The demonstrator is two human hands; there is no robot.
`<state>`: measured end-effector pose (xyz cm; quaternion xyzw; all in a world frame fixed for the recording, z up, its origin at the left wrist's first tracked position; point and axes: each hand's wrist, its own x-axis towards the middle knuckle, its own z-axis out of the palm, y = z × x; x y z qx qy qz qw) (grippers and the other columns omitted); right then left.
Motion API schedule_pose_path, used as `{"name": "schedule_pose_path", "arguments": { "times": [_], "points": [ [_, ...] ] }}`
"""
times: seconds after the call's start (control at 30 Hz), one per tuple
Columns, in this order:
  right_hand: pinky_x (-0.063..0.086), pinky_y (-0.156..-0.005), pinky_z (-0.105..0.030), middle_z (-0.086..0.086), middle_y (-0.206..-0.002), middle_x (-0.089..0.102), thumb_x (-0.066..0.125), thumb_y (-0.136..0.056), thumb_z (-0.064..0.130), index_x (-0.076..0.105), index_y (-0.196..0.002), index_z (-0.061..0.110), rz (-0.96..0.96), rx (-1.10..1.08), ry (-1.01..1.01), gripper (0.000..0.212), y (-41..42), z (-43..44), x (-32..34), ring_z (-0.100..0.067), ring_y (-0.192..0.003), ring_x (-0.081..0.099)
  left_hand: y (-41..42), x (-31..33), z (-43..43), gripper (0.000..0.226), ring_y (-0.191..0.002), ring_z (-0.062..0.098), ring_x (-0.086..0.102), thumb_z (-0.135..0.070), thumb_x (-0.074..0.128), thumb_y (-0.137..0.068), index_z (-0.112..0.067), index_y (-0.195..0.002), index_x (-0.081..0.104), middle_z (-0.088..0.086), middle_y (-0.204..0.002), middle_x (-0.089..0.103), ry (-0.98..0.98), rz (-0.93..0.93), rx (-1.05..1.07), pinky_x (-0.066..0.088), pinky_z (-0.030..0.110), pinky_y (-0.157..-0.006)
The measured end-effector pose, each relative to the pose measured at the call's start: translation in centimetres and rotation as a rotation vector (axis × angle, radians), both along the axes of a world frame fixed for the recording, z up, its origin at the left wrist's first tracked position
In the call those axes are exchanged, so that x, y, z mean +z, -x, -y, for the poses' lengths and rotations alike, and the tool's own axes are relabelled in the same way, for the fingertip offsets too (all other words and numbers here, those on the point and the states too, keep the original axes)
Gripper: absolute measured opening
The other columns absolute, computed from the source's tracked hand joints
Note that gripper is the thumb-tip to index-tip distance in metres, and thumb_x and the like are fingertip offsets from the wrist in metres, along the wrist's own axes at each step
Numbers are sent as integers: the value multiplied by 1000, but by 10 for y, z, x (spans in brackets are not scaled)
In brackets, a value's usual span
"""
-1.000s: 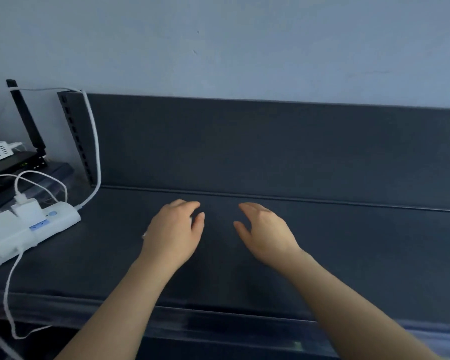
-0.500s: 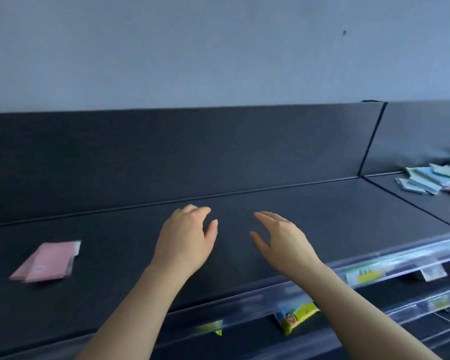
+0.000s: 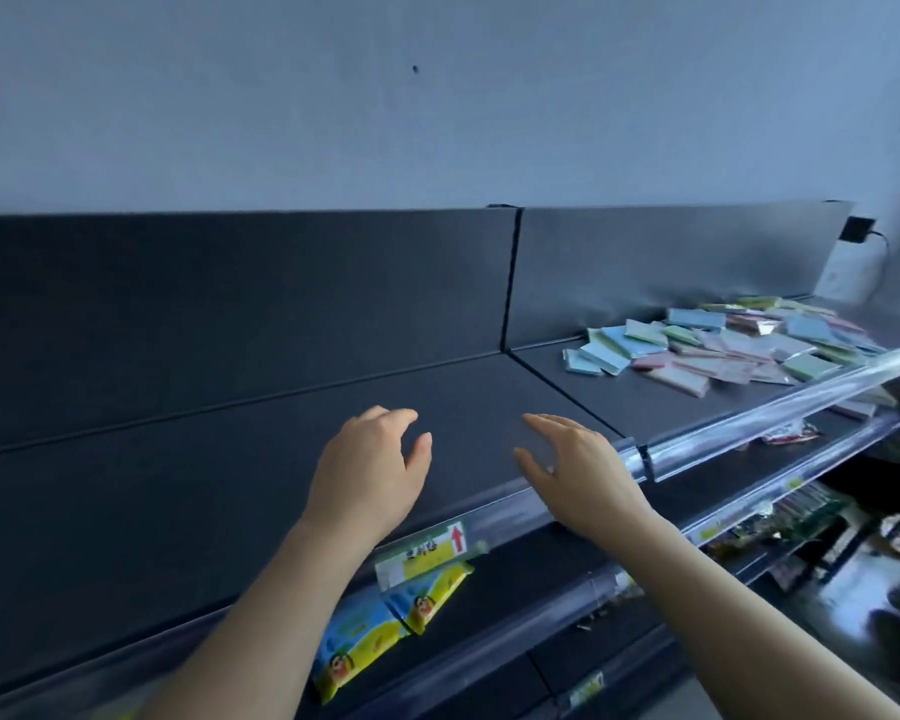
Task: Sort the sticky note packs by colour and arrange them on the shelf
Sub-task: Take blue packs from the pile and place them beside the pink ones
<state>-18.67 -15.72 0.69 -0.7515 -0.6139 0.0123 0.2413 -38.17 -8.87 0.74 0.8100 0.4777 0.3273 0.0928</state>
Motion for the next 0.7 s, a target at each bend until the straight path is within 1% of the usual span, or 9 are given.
{"name": "schedule_pose_path", "arguments": {
  "times": [0.1, 0.17, 0.27, 0.37, 0.5, 0.6, 0.7],
  "points": [
    [34, -104, -26, 5, -148, 43, 49, -97, 37, 43, -144, 18, -14, -50, 11, 51, -52, 9, -2, -14, -132, 44, -52, -3, -1, 38, -102, 15, 57, -35, 50, -96, -18, -129, 59, -4, -114, 61, 33, 38, -22, 46, 26, -79],
    [33, -106, -27, 5, -148, 43, 49, -97, 38, 43, -144, 18, -38, -84, 19, 51, -83, 13, -2, -14, -133, 42, -81, -5, -4, 38, -100, 15, 57, -35, 50, -96, -18, -129, 59, -4, -111, 60, 72, 49, -37, 48, 29, -81],
    [34, -104, -26, 4, -147, 44, 49, -97, 36, 44, -143, 18, -59, -128, 28, 50, -123, 13, -1, -16, -128, 48, -121, -6, -15, 39, -102, 16, 56, -35, 50, -96, -18, -129, 58, -4, -110, 60, 98, 31, -50, 47, 30, -84],
    [36, -103, -29, 1, -144, 48, 51, -96, 35, 47, -141, 16, -66, -172, 20, 48, -160, 4, -2, -19, -127, 49, -159, -5, -31, 39, -105, 17, 55, -35, 49, -96, -18, -130, 58, -3, -112, 60, 104, 4, -66, 44, 28, -83],
    [39, -98, -30, 0, -142, 51, 51, -96, 36, 47, -141, 18, -71, -217, 36, 49, -203, -21, -3, -22, -118, 55, -207, -2, -60, 38, -105, 18, 54, -35, 49, -96, -17, -129, 58, -1, -113, 60, 117, -34, -85, 43, 28, -81],
    [40, -99, -31, -1, -140, 52, 50, -96, 33, 48, -140, 17, -61, -222, 35, 47, -231, -48, -5, -23, -124, 51, -239, -5, -88, 37, -103, 19, 55, -35, 48, -96, -17, -127, 58, -1, -113, 60, 123, -69, -91, 43, 29, -78],
    [38, -102, -29, -1, -140, 53, 52, -95, 31, 51, -139, 16, -87, -221, 31, 46, -258, -77, -9, -21, -128, 48, -267, -9, -117, 38, -106, 19, 55, -35, 48, -96, -17, -128, 57, 0, -116, 60, 160, -109, -105, 46, 30, -83]
  ]
}}
